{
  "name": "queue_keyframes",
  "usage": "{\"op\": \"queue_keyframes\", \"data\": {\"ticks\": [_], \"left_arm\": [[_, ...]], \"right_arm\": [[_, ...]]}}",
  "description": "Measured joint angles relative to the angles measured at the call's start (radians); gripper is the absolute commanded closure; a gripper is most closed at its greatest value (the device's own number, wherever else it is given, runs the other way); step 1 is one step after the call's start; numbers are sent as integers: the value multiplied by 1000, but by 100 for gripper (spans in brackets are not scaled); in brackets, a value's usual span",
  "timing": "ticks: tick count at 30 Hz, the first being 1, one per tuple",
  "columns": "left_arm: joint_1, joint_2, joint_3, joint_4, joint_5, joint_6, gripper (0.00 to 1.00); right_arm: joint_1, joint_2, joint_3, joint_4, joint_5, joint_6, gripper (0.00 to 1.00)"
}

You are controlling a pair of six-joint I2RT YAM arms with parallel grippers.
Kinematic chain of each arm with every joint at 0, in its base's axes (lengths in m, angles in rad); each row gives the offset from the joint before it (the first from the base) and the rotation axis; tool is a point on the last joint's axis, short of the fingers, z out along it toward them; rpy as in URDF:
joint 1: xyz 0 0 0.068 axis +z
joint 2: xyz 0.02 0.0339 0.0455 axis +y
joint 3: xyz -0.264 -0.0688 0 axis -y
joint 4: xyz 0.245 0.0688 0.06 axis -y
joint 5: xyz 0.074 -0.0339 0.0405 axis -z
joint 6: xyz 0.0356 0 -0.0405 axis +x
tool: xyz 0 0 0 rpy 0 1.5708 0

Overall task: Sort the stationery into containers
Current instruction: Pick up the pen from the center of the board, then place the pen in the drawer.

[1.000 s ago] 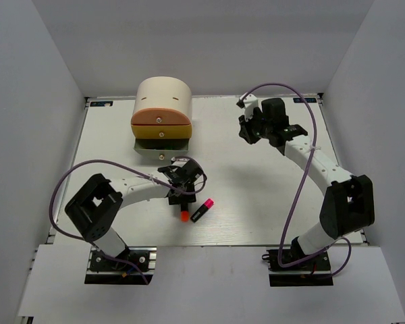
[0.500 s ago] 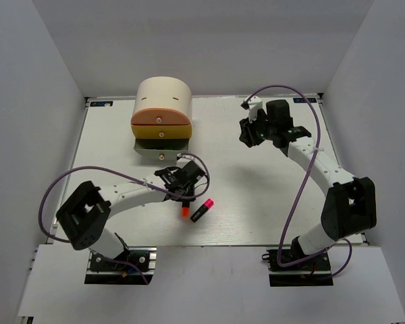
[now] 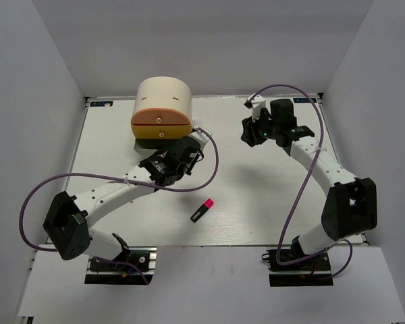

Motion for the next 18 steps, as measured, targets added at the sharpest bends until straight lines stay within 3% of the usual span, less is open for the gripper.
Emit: {"op": "queue_keyframes", "data": {"ticks": [9, 18], "left_arm": [[106, -32, -76, 207, 113, 386, 93], [218, 6, -69, 266, 241, 643, 93]], "right_arm": [[-23, -31, -16, 0, -8, 0, 50], [-43, -32, -34, -2, -14, 0, 50]]}}
